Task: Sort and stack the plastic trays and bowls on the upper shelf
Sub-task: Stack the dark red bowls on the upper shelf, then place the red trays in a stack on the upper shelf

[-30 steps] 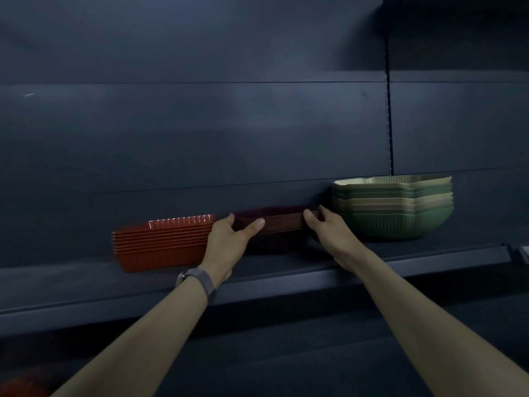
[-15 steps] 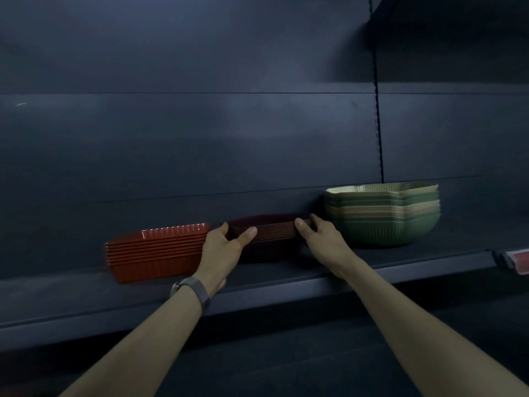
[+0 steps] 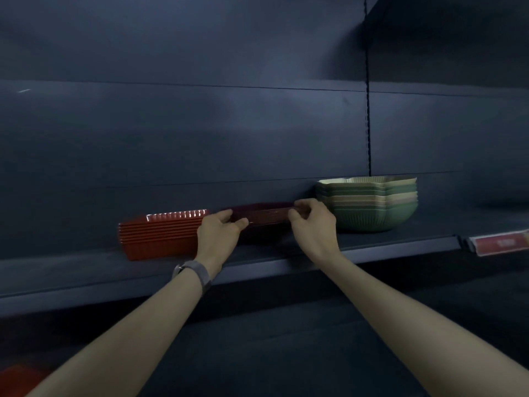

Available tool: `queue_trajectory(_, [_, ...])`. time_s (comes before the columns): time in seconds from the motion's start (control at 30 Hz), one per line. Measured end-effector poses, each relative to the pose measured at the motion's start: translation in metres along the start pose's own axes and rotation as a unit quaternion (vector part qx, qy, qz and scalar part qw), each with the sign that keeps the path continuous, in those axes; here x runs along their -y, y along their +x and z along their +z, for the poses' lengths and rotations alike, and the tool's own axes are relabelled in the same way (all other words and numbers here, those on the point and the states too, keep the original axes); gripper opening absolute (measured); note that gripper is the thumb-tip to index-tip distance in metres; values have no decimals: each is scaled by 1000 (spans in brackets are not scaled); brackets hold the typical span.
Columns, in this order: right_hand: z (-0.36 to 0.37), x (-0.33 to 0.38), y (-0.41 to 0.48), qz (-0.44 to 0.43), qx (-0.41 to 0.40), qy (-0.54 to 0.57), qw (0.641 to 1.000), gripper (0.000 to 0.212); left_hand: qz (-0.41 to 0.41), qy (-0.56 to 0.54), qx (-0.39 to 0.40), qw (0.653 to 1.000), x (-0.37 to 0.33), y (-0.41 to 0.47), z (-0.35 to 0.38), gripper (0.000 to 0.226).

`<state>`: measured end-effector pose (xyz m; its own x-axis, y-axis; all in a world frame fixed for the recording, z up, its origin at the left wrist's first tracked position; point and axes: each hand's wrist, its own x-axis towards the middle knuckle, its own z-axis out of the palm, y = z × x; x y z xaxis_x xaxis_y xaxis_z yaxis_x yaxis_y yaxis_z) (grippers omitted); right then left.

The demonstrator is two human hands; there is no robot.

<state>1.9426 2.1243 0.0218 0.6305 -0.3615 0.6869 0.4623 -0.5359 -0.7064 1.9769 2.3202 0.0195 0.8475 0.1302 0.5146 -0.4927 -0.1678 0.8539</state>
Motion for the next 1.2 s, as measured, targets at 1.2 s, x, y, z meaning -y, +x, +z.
queue_trajectory(1.2, [358, 71, -304, -18, 537, -2, 844, 46, -213, 356, -159, 896, 188, -192, -446, 20])
